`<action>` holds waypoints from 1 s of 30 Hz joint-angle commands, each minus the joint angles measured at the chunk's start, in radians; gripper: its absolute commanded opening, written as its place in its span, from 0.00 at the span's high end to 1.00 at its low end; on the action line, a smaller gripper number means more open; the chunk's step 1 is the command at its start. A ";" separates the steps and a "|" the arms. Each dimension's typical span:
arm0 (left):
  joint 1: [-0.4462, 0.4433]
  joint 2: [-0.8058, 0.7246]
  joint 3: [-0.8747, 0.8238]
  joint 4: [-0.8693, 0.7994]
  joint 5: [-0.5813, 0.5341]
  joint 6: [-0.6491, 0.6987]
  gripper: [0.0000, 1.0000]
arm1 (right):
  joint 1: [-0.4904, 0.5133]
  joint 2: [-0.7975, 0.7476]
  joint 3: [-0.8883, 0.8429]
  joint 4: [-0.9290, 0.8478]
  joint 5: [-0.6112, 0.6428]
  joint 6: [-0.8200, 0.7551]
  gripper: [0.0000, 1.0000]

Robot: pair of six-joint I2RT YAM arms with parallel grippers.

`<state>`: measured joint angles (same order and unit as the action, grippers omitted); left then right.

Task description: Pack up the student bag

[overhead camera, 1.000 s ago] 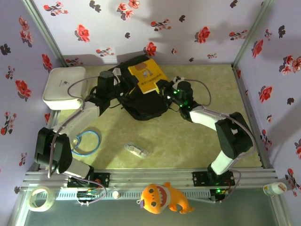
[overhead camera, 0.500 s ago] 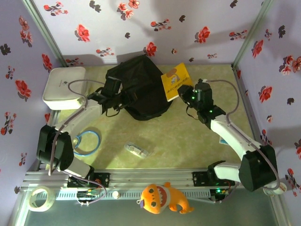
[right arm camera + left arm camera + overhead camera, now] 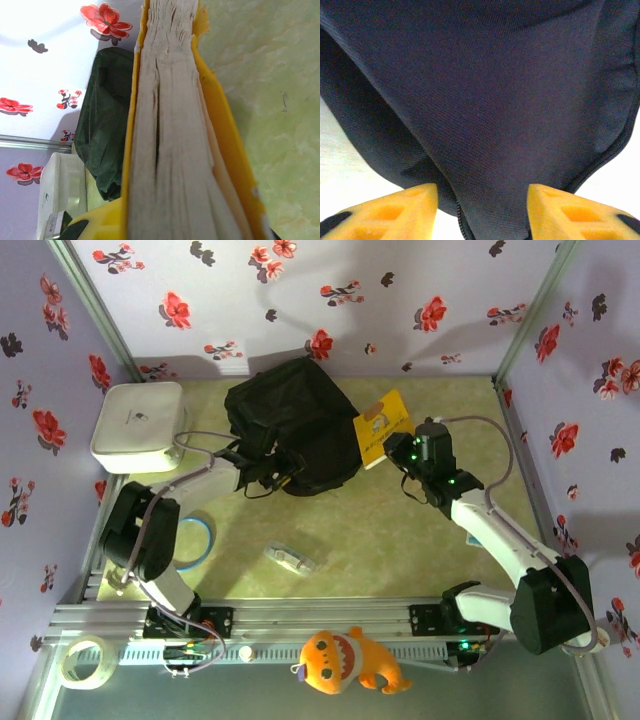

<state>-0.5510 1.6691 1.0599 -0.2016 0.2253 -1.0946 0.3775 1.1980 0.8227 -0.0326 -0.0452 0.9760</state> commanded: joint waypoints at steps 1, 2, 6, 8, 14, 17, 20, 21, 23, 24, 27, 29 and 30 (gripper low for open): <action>-0.013 0.028 -0.006 0.054 0.023 -0.051 0.57 | -0.008 -0.034 0.000 0.070 0.027 -0.013 0.88; -0.013 0.029 -0.012 0.067 0.022 -0.061 0.59 | -0.008 -0.036 0.000 0.069 0.027 -0.011 0.88; -0.013 0.026 -0.028 0.106 0.012 -0.085 0.71 | -0.007 -0.040 -0.008 0.067 0.036 -0.010 0.88; -0.014 0.021 -0.032 0.114 0.009 -0.088 0.80 | -0.007 -0.043 -0.011 0.063 0.040 -0.008 0.88; -0.008 -0.017 -0.029 0.119 0.006 -0.077 1.00 | -0.015 -0.076 -0.014 0.033 0.081 -0.026 0.87; 0.003 -0.057 -0.022 0.120 0.006 -0.060 1.00 | -0.026 -0.111 -0.016 0.008 0.108 -0.044 0.87; 0.021 -0.103 -0.008 0.132 0.009 -0.039 1.00 | -0.038 -0.154 -0.020 -0.027 0.140 -0.064 0.87; 0.025 -0.118 -0.001 0.141 0.012 -0.030 1.00 | -0.041 -0.167 -0.023 -0.037 0.146 -0.070 0.87; 0.035 -0.140 0.008 0.178 0.027 -0.012 1.00 | -0.047 -0.186 -0.028 -0.058 0.149 -0.076 0.87; 0.037 -0.149 0.015 0.202 0.036 0.004 1.00 | -0.048 -0.197 -0.032 -0.067 0.142 -0.079 0.87; 0.036 -0.169 0.026 0.283 0.048 0.050 1.00 | -0.051 -0.233 -0.061 -0.051 0.089 -0.085 0.86; 0.035 -0.173 0.030 0.329 0.060 0.062 1.00 | -0.051 -0.262 -0.084 -0.024 0.041 -0.098 0.86; 0.036 -0.171 0.033 0.348 0.066 0.069 1.00 | -0.051 -0.276 -0.091 -0.026 0.021 -0.103 0.86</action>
<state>-0.5159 1.5322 1.0470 0.0139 0.2558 -1.0866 0.3317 0.9684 0.7433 -0.1326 0.0280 0.9146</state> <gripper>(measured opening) 0.044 0.149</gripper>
